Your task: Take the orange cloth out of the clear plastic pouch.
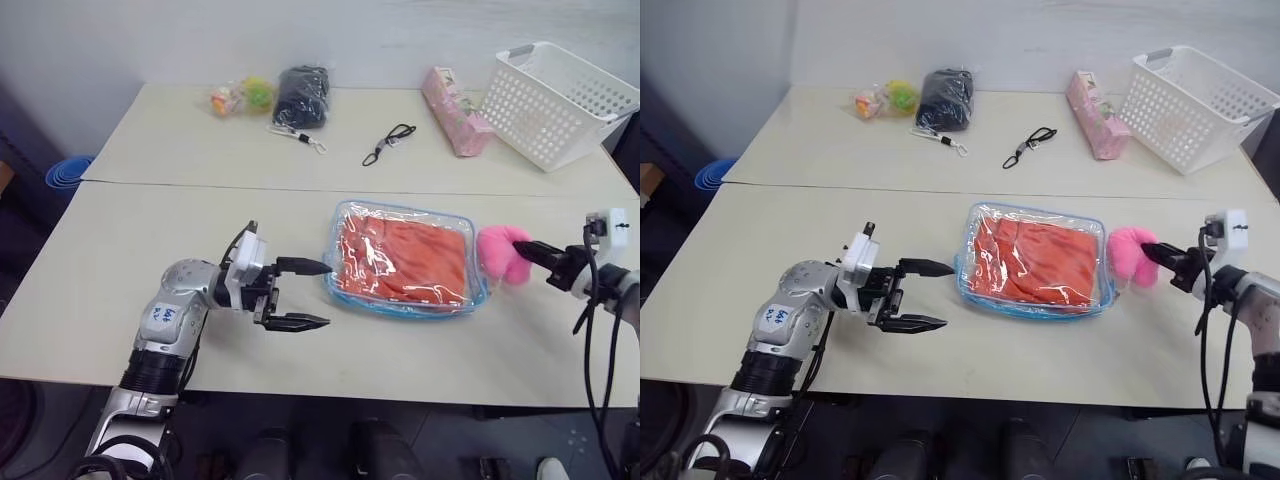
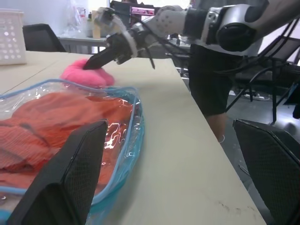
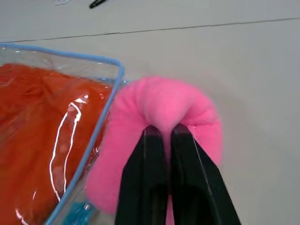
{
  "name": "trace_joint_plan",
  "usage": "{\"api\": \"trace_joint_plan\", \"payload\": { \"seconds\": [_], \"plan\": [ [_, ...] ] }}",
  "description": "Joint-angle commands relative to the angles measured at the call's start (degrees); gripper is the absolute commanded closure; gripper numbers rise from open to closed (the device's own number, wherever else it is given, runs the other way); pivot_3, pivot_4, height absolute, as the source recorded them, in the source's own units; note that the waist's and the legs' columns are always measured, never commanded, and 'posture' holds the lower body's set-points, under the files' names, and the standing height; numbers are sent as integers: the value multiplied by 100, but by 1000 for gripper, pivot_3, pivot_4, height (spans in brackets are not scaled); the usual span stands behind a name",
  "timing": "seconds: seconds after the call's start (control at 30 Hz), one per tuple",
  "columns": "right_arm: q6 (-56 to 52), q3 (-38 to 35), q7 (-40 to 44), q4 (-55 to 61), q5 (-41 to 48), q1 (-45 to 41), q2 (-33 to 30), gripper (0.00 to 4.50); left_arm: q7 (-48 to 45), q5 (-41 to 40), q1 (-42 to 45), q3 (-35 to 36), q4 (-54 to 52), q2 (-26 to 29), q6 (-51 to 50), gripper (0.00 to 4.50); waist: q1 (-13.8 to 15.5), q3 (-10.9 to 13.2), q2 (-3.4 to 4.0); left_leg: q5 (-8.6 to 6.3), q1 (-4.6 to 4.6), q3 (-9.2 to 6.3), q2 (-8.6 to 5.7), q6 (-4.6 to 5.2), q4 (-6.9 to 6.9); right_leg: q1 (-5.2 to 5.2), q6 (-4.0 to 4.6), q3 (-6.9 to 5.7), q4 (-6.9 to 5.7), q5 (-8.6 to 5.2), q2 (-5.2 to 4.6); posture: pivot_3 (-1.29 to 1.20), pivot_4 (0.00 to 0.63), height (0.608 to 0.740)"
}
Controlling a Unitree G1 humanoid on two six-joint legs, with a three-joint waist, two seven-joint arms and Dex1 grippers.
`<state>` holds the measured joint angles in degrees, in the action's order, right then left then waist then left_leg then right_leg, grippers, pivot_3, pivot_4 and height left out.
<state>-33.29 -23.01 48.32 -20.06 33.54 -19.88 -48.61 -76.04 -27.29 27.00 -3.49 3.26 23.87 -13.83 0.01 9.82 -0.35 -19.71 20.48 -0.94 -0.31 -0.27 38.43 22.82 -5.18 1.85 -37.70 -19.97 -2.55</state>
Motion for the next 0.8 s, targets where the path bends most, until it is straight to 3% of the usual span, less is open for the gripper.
{"api": "trace_joint_plan", "payload": {
  "seconds": [0.03,0.23,0.43,0.6,0.8],
  "plan": [
    [709,-751,28,1222,163,553,112,4477,185,-82,-119,13,-260,-26,-3,0,-4,0,0,0,-1,1,0,0,0,0,0,1,0,0,0,0,150,740],
    [2356,-1212,373,2949,-218,1875,532,4477,290,-63,-334,-61,-401,24,-58,0,-24,0,0,-1,-12,6,0,-3,-13,-1,-1,8,7,0,4,0,150,740],
    [4414,-439,706,4082,-1273,2966,1015,4477,325,-61,-365,-117,-379,91,-138,0,-17,0,0,1,-20,5,0,-6,-17,-3,-1,10,1,0,6,0,150,740],
    [5509,536,1131,3948,-1807,3431,1075,4477,298,-20,-396,-249,-336,73,-133,0,-15,2,-3,3,-23,6,-3,-9,-15,-10,-1,10,6,0,4,0,150,740],
    [6326,1217,1103,2908,-2310,2964,1056,4477,251,44,-331,-412,-252,59,-82,0,-26,5,-8,3,-33,6,-2,-9,-15,-17,1,10,8,0,5,0,150,740]
  ]
}}
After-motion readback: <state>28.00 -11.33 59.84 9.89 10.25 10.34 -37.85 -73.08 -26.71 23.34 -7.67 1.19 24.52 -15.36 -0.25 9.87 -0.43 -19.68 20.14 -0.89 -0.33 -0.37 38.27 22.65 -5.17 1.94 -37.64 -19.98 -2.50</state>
